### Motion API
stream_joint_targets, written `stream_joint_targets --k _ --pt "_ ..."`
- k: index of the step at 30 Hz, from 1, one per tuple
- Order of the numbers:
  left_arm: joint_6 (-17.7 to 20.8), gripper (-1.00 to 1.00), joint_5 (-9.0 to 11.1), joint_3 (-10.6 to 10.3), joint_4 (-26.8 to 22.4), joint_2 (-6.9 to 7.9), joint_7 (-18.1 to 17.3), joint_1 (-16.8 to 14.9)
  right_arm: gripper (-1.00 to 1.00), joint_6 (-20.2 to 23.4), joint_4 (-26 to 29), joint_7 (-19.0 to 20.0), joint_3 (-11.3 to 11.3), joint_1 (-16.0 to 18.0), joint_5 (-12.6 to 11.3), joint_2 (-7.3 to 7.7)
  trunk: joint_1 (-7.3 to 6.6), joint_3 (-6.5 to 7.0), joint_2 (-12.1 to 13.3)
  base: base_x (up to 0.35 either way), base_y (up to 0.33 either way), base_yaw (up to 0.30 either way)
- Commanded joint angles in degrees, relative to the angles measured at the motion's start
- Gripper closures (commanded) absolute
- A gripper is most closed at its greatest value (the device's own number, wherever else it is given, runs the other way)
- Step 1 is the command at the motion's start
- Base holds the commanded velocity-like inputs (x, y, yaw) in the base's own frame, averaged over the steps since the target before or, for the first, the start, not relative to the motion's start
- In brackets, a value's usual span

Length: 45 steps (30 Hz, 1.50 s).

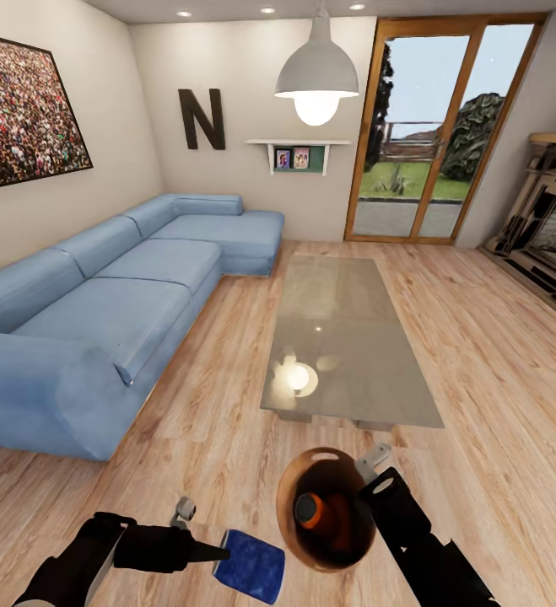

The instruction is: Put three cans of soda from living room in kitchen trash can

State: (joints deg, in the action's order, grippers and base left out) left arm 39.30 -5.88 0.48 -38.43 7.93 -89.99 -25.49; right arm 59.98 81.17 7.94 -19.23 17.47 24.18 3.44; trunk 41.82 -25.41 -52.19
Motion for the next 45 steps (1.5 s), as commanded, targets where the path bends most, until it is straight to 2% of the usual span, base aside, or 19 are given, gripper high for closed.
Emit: stream_joint_targets --k 1,4,9,11,15,18,24,41,45 --pt "-0.01 1.0 0.03 -0.03 -0.01 -0.01 -0.01 0.0 1.0 0.02 -0.05 -0.06 -0.02 0.0 -0.59 -0.01 0.0 0.01 0.0 0.0 0.0 0.0" --pt "-0.01 1.0 0.07 -0.1 -0.01 -0.02 -0.01 0.0 1.0 -0.49 -2.96 -0.32 -0.02 0.02 -0.35 -0.01 0.0 0.01 0.0 0.0 0.0 0.0" --pt "-0.01 1.0 0.14 -0.11 -1.03 -0.09 -0.01 0.0 1.0 -1.64 -4.09 -0.37 -0.02 0.02 -0.27 -0.01 0.0 0.01 0.0 0.0 0.0 0.0" --pt "-0.01 1.0 0.73 -0.12 -2.05 -0.1 -0.01 0.0 1.0 -1.78 -4.14 -0.38 -0.02 0.02 -0.29 -0.01 0.0 0.01 0.0 0.0 0.0 0.0" --pt "-0.01 1.0 3.19 -0.32 -3.77 -0.13 -0.01 0.0 1.0 -1.87 -4.17 -0.38 -0.02 0.02 -0.35 -0.01 0.0 0.01 0.0 0.0 0.0 0.0" --pt "0.41 1.0 4.5 -1.65 -5.18 -0.18 -0.01 0.0 1.0 -1.88 -4.18 -0.38 -0.02 0.02 -0.37 -0.01 0.0 0.01 0.0 0.0 0.0 0.0" --pt "2.16 1.0 6.43 -2.69 -7.5 -0.12 -0.01 0.0 1.0 -1.88 -4.18 -0.38 -0.02 0.02 -0.44 -0.01 0.0 0.01 0.0 0.0 0.0 0.0" --pt "2.36 1.0 7.05 -3.17 -8.99 -0.19 -0.01 0.0 1.0 -1.88 -4.18 -0.38 -0.02 0.02 -0.52 -0.01 0.0 0.01 0.0 0.0 0.0 0.0" --pt "2.36 1.0 8.31 -3.37 -9.83 -0.17 -0.01 0.0 1.0 -1.88 -4.18 -0.38 -0.02 0.02 -0.53 -0.01 0.0 0.01 0.0 0.0 0.0 0.0"
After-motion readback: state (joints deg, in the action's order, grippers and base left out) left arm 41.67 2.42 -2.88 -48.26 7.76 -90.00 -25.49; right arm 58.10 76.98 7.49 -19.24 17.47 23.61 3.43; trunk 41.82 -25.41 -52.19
